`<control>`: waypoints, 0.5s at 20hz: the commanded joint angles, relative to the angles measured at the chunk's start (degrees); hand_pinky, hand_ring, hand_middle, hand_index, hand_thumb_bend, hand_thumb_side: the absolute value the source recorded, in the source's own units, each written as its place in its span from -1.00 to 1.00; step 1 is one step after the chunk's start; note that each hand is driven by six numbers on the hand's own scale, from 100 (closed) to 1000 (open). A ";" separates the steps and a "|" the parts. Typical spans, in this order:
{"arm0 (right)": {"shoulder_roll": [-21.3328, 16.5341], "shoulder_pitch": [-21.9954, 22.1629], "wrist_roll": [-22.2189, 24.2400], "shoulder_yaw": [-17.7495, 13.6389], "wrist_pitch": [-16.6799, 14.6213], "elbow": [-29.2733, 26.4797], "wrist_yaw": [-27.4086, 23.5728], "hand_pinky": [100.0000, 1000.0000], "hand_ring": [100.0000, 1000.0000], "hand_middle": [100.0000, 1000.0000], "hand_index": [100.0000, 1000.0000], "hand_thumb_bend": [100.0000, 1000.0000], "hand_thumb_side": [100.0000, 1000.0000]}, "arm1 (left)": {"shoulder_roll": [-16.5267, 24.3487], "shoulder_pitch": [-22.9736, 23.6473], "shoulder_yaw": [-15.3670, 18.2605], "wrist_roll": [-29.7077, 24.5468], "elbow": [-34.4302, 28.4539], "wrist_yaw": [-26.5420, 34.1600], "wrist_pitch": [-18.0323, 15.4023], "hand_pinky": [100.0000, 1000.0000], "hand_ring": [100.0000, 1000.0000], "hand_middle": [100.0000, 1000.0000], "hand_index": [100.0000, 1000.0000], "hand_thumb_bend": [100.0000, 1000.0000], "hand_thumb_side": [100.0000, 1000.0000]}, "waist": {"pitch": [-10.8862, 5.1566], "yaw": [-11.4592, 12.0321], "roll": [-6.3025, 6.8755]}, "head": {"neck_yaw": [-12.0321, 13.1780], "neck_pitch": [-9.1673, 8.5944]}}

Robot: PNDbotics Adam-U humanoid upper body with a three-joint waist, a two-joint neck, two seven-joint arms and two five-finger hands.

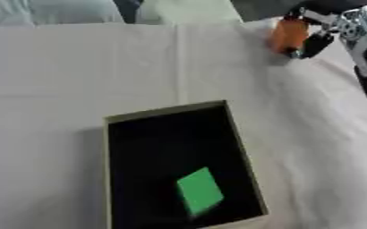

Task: Pick up objects on the table and place them in the box.

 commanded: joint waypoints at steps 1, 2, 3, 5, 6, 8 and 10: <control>-0.61 -0.95 -1.55 -0.21 0.54 -0.96 -1.08 0.27 -0.02 -0.22 0.30 -0.75 -1.00 | 0.74 -0.34 0.37 0.07 -0.84 -0.45 0.22 0.90 0.25 0.34 0.64 -0.27 0.64 | -1.54 -0.03 -0.08 | 0.17 -0.17; -0.62 -0.99 -2.04 -0.16 0.71 -1.19 -1.32 0.27 -0.02 -0.22 0.30 -0.75 -1.00 | 0.80 -0.27 0.38 0.08 -0.84 -0.45 0.23 0.90 0.25 0.34 0.64 -0.27 0.64 | -1.67 -0.09 -0.10 | 0.21 -0.04; -0.67 -1.10 -2.30 -0.07 0.80 -1.39 -1.55 0.28 -0.01 -0.21 0.31 -0.75 -1.00 | 0.88 -0.19 0.40 0.10 -0.84 -0.44 0.24 0.90 0.25 0.34 0.64 -0.26 0.64 | -1.92 -0.21 -0.15 | 0.27 0.11; -0.84 -1.35 -2.33 0.14 0.80 -1.88 -1.93 0.29 0.00 -0.20 0.32 -0.73 -1.00 | 1.07 0.00 0.45 0.14 -0.84 -0.38 0.29 0.89 0.25 0.34 0.64 -0.26 0.63 | -2.45 -0.47 -0.25 | 0.43 0.46; -0.99 -1.43 -2.22 0.23 0.74 -2.23 -2.10 0.29 0.00 -0.20 0.32 -0.72 -1.00 | 1.19 0.07 0.46 0.15 -0.84 -0.35 0.29 0.89 0.25 0.34 0.64 -0.26 0.63 | -2.70 -0.58 -0.30 | 0.50 0.63; -1.39 -1.45 -1.92 0.44 0.46 -3.40 -2.73 0.30 0.00 -0.20 0.33 -0.74 -1.00 | 1.46 0.22 0.51 0.19 -0.84 -0.28 0.28 0.89 0.25 0.34 0.64 -0.26 0.62 | -3.22 -0.77 -0.38 | 0.63 0.95; -2.01 -1.28 -1.36 1.05 0.19 -5.16 -3.74 0.30 0.01 -0.19 0.33 -0.75 -1.00 | 1.77 0.31 0.56 0.23 -0.84 -0.19 0.24 0.89 0.25 0.34 0.64 -0.25 0.62 | -3.77 -0.96 -0.52 | 0.76 1.36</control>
